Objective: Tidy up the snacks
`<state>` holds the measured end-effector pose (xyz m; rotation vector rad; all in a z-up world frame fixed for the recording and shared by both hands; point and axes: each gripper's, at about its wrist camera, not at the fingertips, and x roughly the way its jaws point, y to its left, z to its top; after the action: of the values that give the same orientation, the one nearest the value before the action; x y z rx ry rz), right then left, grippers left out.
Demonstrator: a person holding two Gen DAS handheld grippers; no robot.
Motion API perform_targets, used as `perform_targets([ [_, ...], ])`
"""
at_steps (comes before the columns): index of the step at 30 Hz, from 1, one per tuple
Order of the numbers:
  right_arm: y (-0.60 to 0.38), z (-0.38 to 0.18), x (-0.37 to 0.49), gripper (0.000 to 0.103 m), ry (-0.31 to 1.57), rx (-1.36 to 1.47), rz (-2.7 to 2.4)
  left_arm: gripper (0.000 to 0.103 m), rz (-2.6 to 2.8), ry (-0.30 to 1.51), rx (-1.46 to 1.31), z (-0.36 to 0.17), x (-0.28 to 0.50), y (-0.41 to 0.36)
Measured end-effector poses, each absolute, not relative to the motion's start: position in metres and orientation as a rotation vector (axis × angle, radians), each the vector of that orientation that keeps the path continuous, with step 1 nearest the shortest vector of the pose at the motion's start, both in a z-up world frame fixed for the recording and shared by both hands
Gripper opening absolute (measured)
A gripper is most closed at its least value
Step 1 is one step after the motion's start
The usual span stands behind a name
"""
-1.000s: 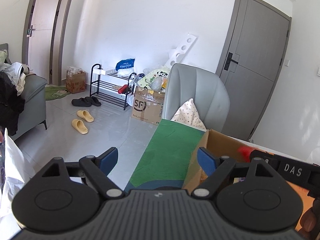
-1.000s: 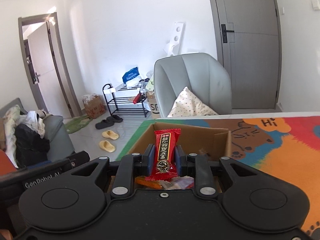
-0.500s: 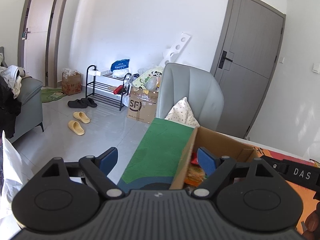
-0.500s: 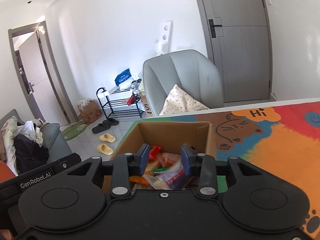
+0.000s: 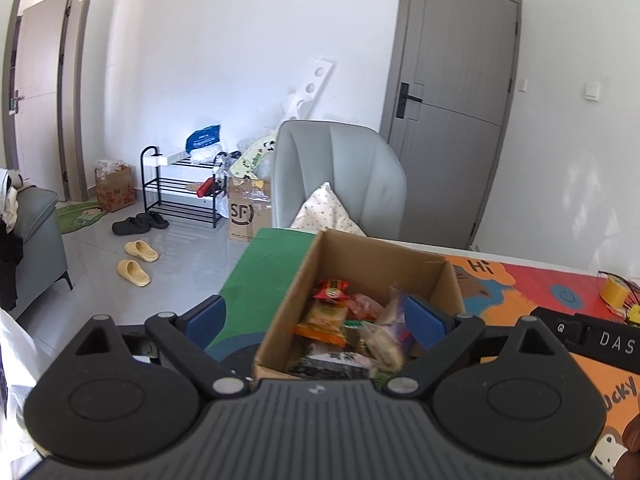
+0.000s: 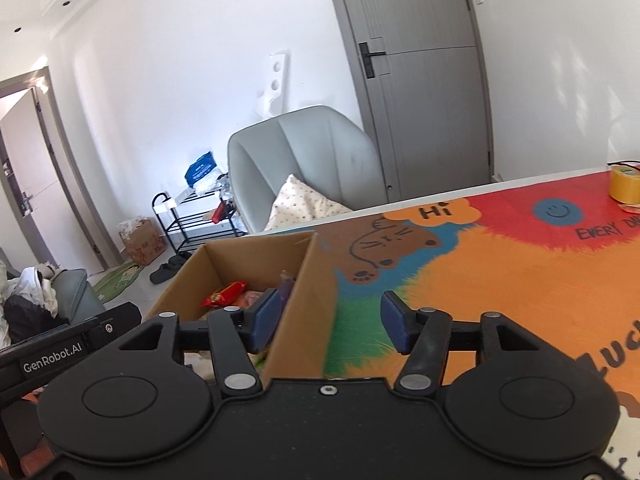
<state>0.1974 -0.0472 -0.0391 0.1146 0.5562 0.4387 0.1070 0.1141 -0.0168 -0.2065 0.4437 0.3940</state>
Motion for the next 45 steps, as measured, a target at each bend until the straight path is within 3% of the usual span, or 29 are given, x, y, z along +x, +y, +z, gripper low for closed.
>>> perform_targets([
  [9,-0.092,-0.038,0.181,0.071,0.531,0.124,0.337,0.100,0.322,0.465,-0.156,-0.019,0.110,0.077],
  [22,-0.133,-0.029,0.153,0.103,0.476,0.134,0.230,0.102,0.245,0.481,-0.084,-0.008,0.095,0.048],
  [45,-0.164,-0.003,0.111,0.103,0.500,0.078,0.194,0.103,0.204,0.513,0.021,0.016,0.068,0.028],
])
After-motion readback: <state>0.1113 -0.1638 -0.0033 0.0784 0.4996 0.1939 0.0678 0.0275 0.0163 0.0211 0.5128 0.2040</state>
